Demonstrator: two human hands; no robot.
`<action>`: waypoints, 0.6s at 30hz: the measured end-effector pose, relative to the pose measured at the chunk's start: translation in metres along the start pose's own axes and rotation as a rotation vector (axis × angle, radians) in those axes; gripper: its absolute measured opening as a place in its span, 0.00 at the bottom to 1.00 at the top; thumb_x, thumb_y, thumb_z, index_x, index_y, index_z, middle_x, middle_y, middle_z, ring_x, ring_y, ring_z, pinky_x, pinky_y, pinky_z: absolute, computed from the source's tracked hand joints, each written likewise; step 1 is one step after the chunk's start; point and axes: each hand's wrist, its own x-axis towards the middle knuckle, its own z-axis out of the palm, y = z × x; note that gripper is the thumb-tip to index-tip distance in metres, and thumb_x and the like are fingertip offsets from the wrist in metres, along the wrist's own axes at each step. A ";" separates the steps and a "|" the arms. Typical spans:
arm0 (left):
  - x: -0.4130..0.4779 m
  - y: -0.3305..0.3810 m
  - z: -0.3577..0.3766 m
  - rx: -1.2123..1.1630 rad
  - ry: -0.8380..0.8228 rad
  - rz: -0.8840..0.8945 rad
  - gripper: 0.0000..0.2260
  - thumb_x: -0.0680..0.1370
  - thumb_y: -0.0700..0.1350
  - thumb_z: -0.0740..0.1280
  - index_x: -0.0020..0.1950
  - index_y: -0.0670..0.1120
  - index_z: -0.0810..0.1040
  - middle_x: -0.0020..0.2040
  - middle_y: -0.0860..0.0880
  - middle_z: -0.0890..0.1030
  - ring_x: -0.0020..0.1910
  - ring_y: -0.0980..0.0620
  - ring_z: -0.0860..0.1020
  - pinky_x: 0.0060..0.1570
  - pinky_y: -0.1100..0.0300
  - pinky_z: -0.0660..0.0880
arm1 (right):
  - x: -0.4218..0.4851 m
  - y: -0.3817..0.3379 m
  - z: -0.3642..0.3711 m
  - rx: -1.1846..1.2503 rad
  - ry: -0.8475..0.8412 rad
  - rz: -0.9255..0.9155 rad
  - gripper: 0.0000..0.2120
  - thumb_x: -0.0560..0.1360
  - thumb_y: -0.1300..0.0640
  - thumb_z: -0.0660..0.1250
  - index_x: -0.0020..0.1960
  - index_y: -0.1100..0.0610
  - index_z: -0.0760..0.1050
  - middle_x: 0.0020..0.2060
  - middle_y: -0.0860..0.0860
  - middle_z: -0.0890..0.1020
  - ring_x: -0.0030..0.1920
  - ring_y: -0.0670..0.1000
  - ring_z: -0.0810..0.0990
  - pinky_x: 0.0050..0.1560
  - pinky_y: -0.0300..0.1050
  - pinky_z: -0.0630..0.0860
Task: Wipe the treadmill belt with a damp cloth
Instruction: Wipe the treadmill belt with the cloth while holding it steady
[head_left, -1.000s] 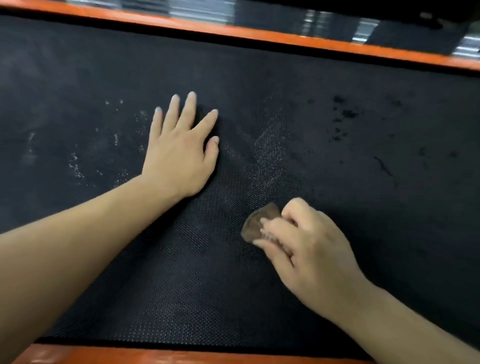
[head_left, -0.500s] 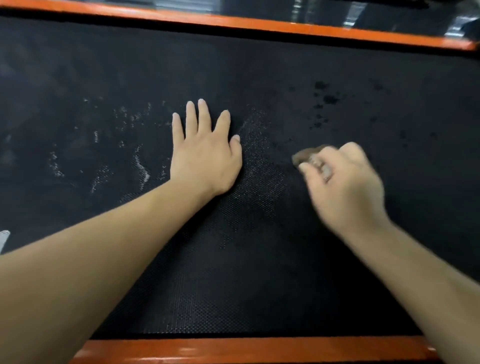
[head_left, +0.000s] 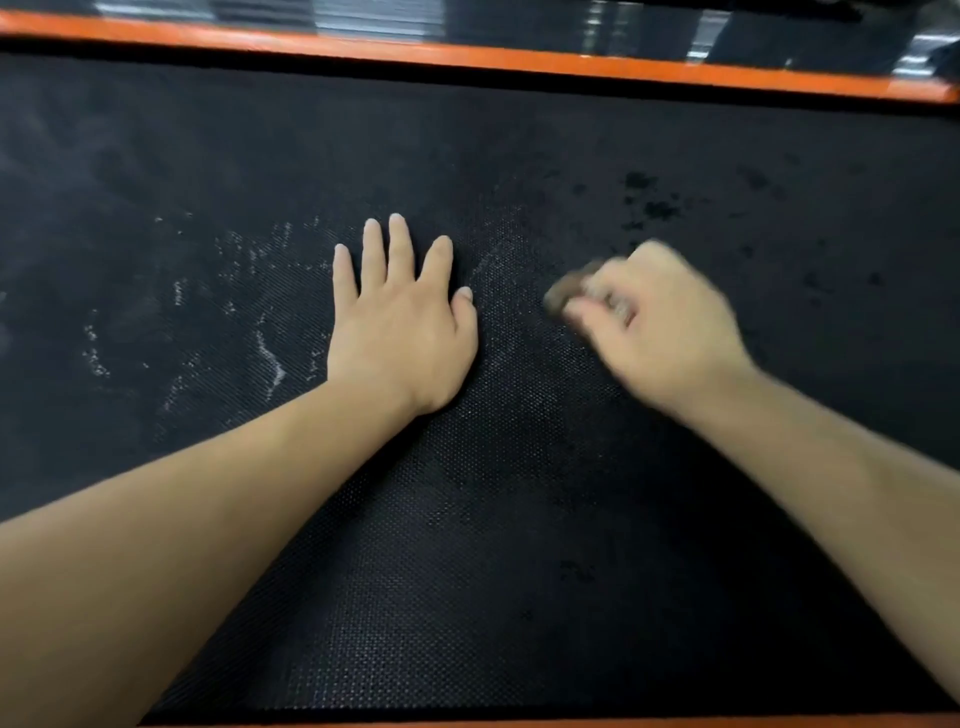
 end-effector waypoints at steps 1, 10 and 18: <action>0.000 0.000 -0.001 -0.003 -0.002 0.001 0.26 0.84 0.57 0.47 0.82 0.50 0.55 0.83 0.40 0.48 0.82 0.41 0.42 0.79 0.41 0.40 | 0.016 0.011 -0.002 -0.030 0.045 0.144 0.13 0.77 0.41 0.63 0.48 0.49 0.76 0.44 0.50 0.70 0.44 0.59 0.77 0.41 0.46 0.70; 0.000 0.001 0.000 0.010 0.005 -0.003 0.26 0.84 0.57 0.47 0.82 0.50 0.55 0.83 0.40 0.49 0.82 0.41 0.44 0.79 0.41 0.41 | 0.034 0.011 0.000 -0.045 0.051 0.153 0.12 0.78 0.42 0.64 0.48 0.51 0.75 0.44 0.51 0.70 0.45 0.60 0.76 0.42 0.48 0.70; 0.001 0.001 0.000 -0.003 0.011 -0.006 0.26 0.84 0.57 0.47 0.81 0.50 0.56 0.83 0.40 0.50 0.82 0.41 0.44 0.79 0.41 0.41 | 0.062 0.012 0.008 -0.031 0.065 0.116 0.13 0.77 0.41 0.63 0.46 0.51 0.75 0.42 0.51 0.70 0.43 0.59 0.76 0.41 0.47 0.67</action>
